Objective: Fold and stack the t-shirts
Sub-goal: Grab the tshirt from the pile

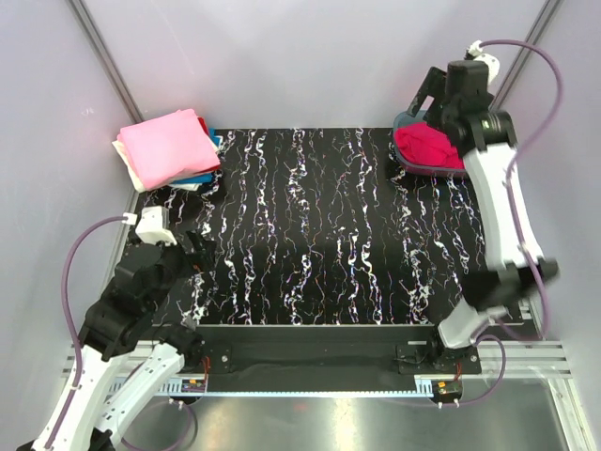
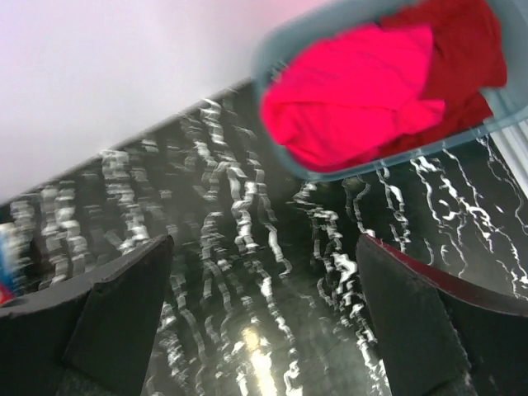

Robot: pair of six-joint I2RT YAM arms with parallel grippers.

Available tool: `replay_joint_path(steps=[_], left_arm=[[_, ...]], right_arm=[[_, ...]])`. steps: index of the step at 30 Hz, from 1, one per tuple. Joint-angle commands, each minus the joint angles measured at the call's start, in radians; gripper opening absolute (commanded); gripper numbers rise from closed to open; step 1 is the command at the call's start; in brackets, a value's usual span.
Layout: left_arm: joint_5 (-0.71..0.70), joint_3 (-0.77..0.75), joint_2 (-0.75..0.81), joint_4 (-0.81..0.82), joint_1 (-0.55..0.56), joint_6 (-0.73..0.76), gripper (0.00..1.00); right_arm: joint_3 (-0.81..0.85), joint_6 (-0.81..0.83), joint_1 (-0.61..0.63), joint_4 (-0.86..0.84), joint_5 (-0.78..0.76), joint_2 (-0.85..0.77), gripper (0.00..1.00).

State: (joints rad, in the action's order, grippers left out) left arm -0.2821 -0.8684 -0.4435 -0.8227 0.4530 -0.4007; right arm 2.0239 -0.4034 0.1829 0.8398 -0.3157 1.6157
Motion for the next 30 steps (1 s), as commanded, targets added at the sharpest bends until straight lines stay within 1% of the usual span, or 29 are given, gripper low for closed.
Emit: replay_joint_path(steps=[1,2,3,5,6,7,8,9,13,14,19,23,25,26,28,30], left_arm=[[-0.037,0.003,0.028,0.030,0.004,-0.013,0.99],[-0.043,0.003,0.031,0.028,0.004,-0.015,0.99],[-0.043,0.003,0.034,0.027,0.003,-0.015,0.99],[-0.040,0.003,0.038,0.028,0.003,-0.015,0.99],[-0.042,0.003,0.042,0.028,0.003,-0.013,0.99],[-0.042,0.003,0.045,0.028,0.003,-0.015,0.99],[-0.040,0.003,0.046,0.028,0.003,-0.015,0.99],[-0.035,0.005,0.051,0.033,0.003,-0.012,0.99],[-0.016,0.008,0.058,0.042,-0.010,-0.001,0.99],[-0.009,0.008,0.060,0.046,-0.028,0.000,0.99],[0.064,0.017,0.065,0.069,-0.105,0.022,0.99],[0.086,0.017,0.055,0.076,-0.137,0.028,0.99],[0.090,0.017,0.055,0.076,-0.142,0.028,0.99],[0.092,0.019,0.057,0.076,-0.142,0.030,0.99],[0.093,0.020,0.060,0.077,-0.142,0.030,0.99],[0.093,0.020,0.063,0.079,-0.142,0.030,0.99]], right_arm=[[0.225,0.012,-0.077,0.211,0.062,0.219,1.00],[0.277,-0.001,-0.120,0.244,0.108,0.271,1.00],[0.370,-0.006,-0.140,0.261,0.139,0.367,1.00],[0.465,-0.011,-0.174,0.306,0.228,0.462,1.00],[0.505,-0.014,-0.177,0.318,0.233,0.505,1.00],[0.571,-0.009,-0.209,0.326,0.233,0.579,0.99],[0.588,-0.003,-0.217,0.321,0.247,0.608,0.99],[0.591,0.003,-0.220,0.308,0.257,0.650,0.98],[0.541,0.018,-0.224,0.245,0.257,0.731,0.90],[0.542,0.021,-0.223,0.234,0.262,0.751,0.89],[0.647,0.020,-0.224,0.263,0.279,0.904,0.86],[0.621,0.015,-0.224,0.226,0.276,0.926,0.84],[0.631,0.020,-0.226,0.225,0.264,0.938,0.81],[0.639,0.021,-0.226,0.231,0.256,0.946,0.78],[0.647,0.021,-0.227,0.226,0.262,0.957,0.59],[0.651,0.025,-0.227,0.213,0.262,0.960,0.47]])
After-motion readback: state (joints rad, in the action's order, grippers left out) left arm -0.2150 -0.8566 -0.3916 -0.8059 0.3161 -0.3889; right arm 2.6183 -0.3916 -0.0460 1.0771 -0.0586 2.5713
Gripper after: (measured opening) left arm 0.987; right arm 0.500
